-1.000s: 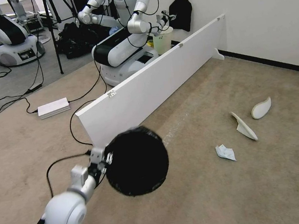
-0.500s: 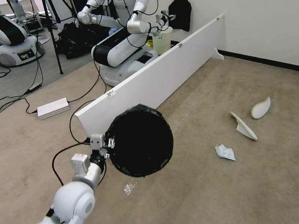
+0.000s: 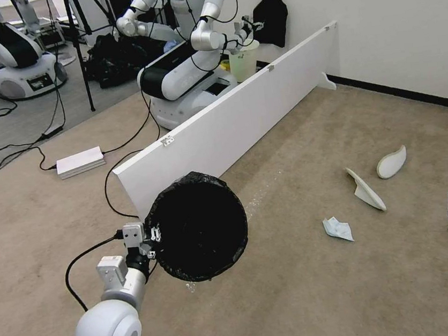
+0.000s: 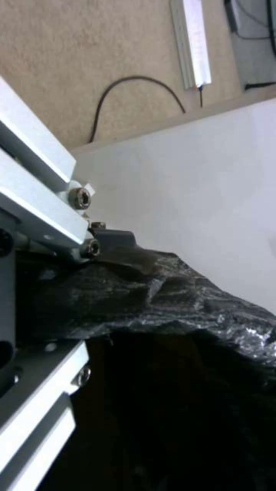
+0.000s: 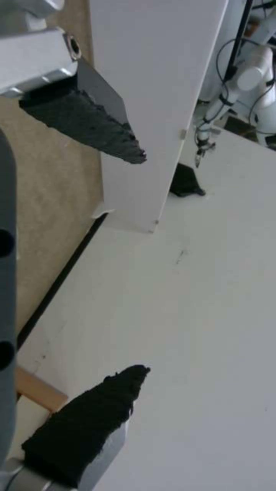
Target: Pick up the trash bin, then pick up the garbage from the floor and place it into the trash bin.
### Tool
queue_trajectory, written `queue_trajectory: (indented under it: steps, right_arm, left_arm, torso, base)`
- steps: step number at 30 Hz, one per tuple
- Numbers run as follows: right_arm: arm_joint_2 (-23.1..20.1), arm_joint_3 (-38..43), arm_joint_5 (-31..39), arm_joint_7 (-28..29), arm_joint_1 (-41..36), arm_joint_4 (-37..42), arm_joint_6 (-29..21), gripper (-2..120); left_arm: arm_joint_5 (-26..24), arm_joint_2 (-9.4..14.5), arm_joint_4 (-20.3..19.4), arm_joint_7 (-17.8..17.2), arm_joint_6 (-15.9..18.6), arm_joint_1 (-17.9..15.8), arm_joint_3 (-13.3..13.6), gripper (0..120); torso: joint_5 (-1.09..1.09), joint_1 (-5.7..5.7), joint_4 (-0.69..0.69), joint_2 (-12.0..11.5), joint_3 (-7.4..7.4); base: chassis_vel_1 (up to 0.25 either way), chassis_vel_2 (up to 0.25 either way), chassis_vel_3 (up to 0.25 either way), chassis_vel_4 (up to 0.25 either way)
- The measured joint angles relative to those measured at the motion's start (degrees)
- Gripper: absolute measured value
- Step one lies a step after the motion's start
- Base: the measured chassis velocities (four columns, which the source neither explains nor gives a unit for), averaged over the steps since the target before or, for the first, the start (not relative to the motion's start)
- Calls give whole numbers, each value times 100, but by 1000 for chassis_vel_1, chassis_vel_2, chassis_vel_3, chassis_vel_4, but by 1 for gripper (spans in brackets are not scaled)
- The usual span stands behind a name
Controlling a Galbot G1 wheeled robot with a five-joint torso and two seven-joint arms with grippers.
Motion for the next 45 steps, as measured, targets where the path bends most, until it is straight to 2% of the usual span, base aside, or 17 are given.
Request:
queue_trajectory:
  steps: [10,20,34,42,45]
  right_arm:
    - [0,-184,-122,-49,-16,-45,64,100]
    - [0,-189,-182,-39,-30,-114,115,100]
    - [0,-87,-191,-12,-2,-158,101,100]
    - [0,-102,-399,-46,102,-228,203,100]
    - [0,-137,-555,-80,138,-241,262,100]
  left_arm:
    - [413,-113,31,259,-100,132,-101,2]
    - [683,-220,107,312,-128,96,23,2]
    - [514,-209,350,282,-129,-233,132,2]
    - [259,-142,471,177,-165,-406,157,2]
    - [176,-124,500,95,-185,-426,129,2]
  torso:
    - [0,0,0,0,0]
    - [0,0,0,0,0]
    - [0,0,0,0,0]
    - [0,0,-4,0,0]
    - [0,0,-1,-1,0]
  base:
    - [0,0,0,0]
    - [0,0,0,0]
    - [-51,-53,-50,-55]
    - [-94,-100,-110,-92]
    - [-32,-32,-48,-32]
